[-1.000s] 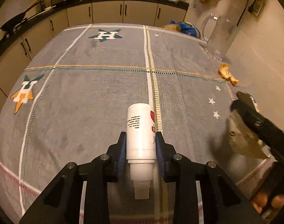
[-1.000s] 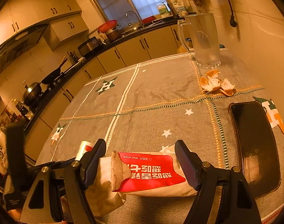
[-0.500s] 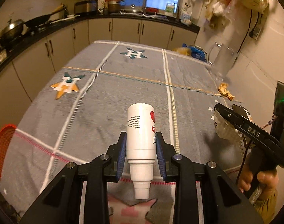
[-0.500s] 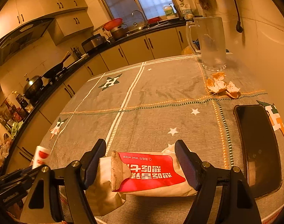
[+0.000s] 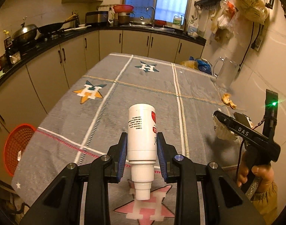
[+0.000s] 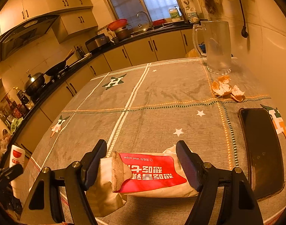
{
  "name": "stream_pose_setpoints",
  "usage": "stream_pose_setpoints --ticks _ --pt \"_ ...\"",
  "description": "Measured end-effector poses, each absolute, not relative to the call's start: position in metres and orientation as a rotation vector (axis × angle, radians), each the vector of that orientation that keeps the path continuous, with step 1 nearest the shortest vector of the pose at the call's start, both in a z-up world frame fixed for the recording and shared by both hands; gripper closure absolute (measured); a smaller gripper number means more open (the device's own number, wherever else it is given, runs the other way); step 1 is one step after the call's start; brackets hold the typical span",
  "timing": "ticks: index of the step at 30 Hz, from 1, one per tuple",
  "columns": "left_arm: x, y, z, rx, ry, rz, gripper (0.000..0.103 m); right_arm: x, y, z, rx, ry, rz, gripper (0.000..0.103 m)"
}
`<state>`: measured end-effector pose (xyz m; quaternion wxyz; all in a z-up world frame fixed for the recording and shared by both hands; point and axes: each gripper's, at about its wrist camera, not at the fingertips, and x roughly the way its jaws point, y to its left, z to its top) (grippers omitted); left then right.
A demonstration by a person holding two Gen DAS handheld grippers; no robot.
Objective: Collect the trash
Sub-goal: 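Carry the spray bottle and wipe pack to the red basket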
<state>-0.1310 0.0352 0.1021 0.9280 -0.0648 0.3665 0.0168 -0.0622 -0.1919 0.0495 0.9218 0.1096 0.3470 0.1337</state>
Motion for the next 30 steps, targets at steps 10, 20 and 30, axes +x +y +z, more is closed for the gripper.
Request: stream_pose_setpoints --ticks 10,20,30 --pt "-0.180 0.087 0.122 -0.166 0.671 0.119 0.074 -0.066 -0.180 0.049 0.194 0.701 0.271 0.023" --pt "-0.230 0.166 0.129 -0.221 0.627 0.284 0.074 -0.095 -0.139 0.068 0.099 0.641 0.313 0.023" --pt "-0.250 0.229 0.114 -0.301 0.654 0.416 0.074 -0.122 -0.063 0.086 0.107 0.678 0.525 0.023"
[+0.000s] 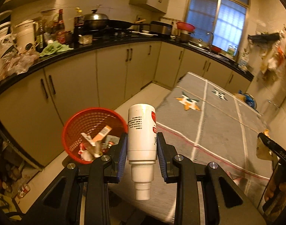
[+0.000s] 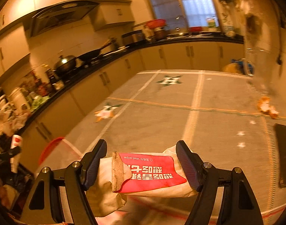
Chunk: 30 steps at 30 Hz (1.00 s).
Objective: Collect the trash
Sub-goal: 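Carry the spray bottle and wipe pack to the red basket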
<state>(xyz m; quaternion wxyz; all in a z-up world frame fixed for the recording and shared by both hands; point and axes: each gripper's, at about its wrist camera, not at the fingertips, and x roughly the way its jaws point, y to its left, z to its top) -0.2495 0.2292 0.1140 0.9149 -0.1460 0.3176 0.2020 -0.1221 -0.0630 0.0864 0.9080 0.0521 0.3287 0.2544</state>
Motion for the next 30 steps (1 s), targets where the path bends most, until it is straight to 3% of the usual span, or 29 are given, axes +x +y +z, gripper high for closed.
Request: stream_pose_setpoints --ticks 30 --pt "-0.265 0.330 0.055 -0.408 0.718 0.533 0.074 -0.155 0.125 0.069 -0.044 0.803 0.779 0.023"
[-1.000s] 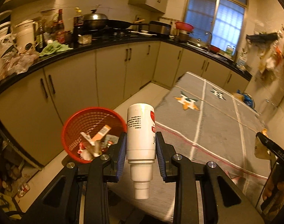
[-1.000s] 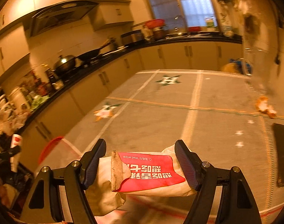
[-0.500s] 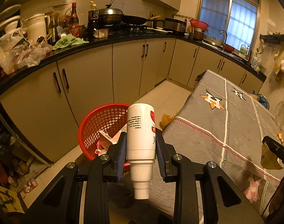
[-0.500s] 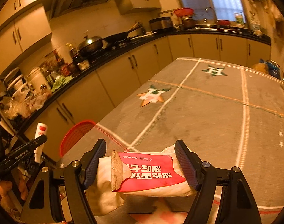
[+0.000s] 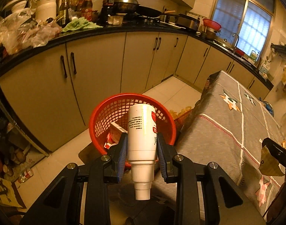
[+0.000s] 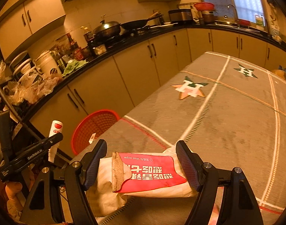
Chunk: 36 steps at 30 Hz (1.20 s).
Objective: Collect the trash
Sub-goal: 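Carry the spray bottle and wipe pack to the red basket, then open both grippers over the red basket to drop the bottle and pack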
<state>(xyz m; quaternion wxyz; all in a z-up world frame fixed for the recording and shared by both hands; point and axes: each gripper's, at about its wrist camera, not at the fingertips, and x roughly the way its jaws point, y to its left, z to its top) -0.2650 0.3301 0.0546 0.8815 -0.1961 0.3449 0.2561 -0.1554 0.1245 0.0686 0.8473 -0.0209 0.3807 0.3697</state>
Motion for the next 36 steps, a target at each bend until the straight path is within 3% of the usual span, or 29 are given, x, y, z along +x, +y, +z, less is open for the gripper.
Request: stream_pose_setpoints --ticks 21,36 --pt "-0.265 0.405 0.026 -0.561 0.714 0.496 0.074 -0.139 0.251 0.066 -0.059 0.876 0.930 0.023" --pt "-0.239 0.426 0.005 -0.570 0.733 0.462 0.073 -0.102 0.331 0.022 0.021 1.010 0.983 0.022"
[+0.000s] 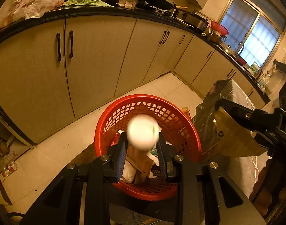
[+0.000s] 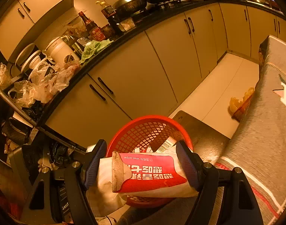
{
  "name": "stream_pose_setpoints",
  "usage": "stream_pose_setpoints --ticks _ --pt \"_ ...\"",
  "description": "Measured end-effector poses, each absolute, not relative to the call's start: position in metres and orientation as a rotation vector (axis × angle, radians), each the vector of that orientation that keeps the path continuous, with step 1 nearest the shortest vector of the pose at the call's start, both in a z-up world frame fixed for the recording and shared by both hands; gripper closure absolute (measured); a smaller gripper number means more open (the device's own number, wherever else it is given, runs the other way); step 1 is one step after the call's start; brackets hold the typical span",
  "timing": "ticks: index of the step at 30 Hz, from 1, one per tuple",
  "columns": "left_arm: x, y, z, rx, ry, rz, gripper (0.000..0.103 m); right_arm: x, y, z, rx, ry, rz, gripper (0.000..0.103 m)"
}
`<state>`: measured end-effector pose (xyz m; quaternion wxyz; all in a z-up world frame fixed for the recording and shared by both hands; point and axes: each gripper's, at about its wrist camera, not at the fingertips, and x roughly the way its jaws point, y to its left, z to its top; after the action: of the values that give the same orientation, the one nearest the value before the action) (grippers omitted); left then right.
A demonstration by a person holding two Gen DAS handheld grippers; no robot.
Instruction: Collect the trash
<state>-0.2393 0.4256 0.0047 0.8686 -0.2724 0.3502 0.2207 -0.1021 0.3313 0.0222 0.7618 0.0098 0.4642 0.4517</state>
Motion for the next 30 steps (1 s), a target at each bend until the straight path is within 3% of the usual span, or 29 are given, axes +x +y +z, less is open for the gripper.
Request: stream_pose_setpoints --ticks 2,7,17,21,30 --pt "-0.239 0.427 0.002 -0.574 0.736 0.458 0.073 -0.100 0.335 0.017 0.032 1.016 0.978 0.021" --pt "-0.243 0.428 0.003 -0.581 0.729 0.465 0.055 -0.097 0.340 0.010 0.045 1.021 0.957 0.017" --pt "-0.259 0.415 0.018 -0.528 0.715 0.522 0.041 -0.114 0.312 0.032 0.011 0.955 0.954 0.017" --pt "-0.267 0.402 0.028 -0.466 0.699 0.578 0.031 -0.133 0.286 0.047 -0.004 0.895 0.943 0.017" --pt "-0.287 0.356 0.062 -0.315 0.645 0.681 0.021 -0.181 0.220 0.066 -0.066 0.784 0.876 0.017"
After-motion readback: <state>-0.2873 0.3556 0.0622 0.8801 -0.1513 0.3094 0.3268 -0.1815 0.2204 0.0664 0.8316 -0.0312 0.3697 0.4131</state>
